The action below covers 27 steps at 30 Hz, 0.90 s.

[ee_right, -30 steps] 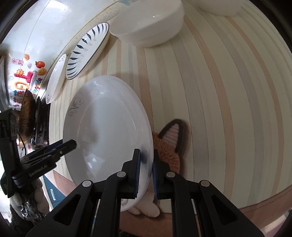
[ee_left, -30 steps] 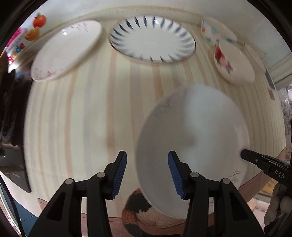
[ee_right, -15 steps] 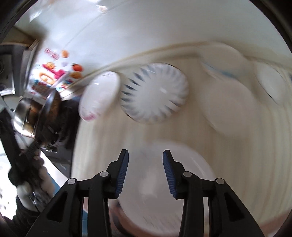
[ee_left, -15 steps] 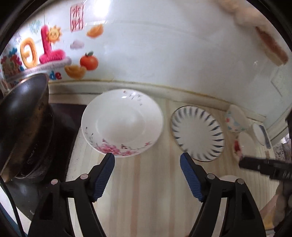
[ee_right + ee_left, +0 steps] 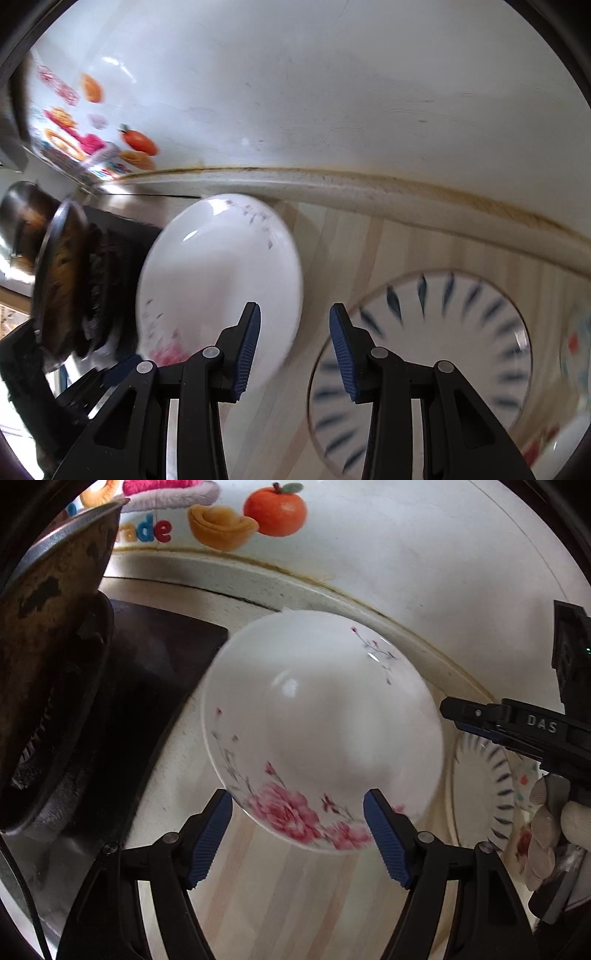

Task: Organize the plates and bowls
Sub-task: 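Lower the swirl plate onto the pink-flower plate with the right gripper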

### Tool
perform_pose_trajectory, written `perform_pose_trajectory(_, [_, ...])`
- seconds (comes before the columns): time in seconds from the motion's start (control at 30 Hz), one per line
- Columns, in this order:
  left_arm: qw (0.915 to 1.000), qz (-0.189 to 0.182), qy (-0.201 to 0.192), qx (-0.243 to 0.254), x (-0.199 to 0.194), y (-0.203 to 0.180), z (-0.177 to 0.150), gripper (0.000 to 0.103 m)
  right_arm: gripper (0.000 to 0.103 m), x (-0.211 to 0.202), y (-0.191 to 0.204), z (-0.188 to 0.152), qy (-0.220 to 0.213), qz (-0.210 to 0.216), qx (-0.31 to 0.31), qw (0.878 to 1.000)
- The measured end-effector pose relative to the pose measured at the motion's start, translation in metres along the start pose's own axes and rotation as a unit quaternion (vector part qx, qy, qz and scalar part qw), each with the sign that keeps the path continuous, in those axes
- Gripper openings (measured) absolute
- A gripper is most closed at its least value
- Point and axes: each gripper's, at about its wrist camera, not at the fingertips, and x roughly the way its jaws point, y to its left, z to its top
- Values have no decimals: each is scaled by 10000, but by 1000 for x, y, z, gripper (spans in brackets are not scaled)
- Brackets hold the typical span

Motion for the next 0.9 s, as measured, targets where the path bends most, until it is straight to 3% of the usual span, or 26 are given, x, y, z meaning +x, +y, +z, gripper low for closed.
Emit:
perform_pose_trajectory(0.1, [10000, 14, -13, -97, 7, 7, 8, 70, 42, 26, -9, 15, 93, 31, 34, 9999])
perform_pose_trajectory(0.2, [9998, 27, 0, -211, 12, 14, 12, 62, 40, 45, -13, 27, 95, 128, 72, 9998])
perform_pose_trajectory(0.33, [9997, 93, -31, -245, 12, 16, 12, 53, 16, 64, -12, 36, 138, 286, 29, 9995])
perform_pose_trajectory(0.37, [9996, 94, -32, -268, 12, 16, 11, 53, 16, 66, -12, 37, 121, 287, 7, 9995])
perform_pose_trajectory(0.53, [9993, -19, -93, -350, 5, 13, 5, 52, 14, 58, -14, 31, -40, 283, -113, 9995])
perform_pose_trajectory(0.9, [9997, -168, -171, 73, -32, -16, -17, 52, 13, 8, -19, -5, -264, 411, -179, 9986])
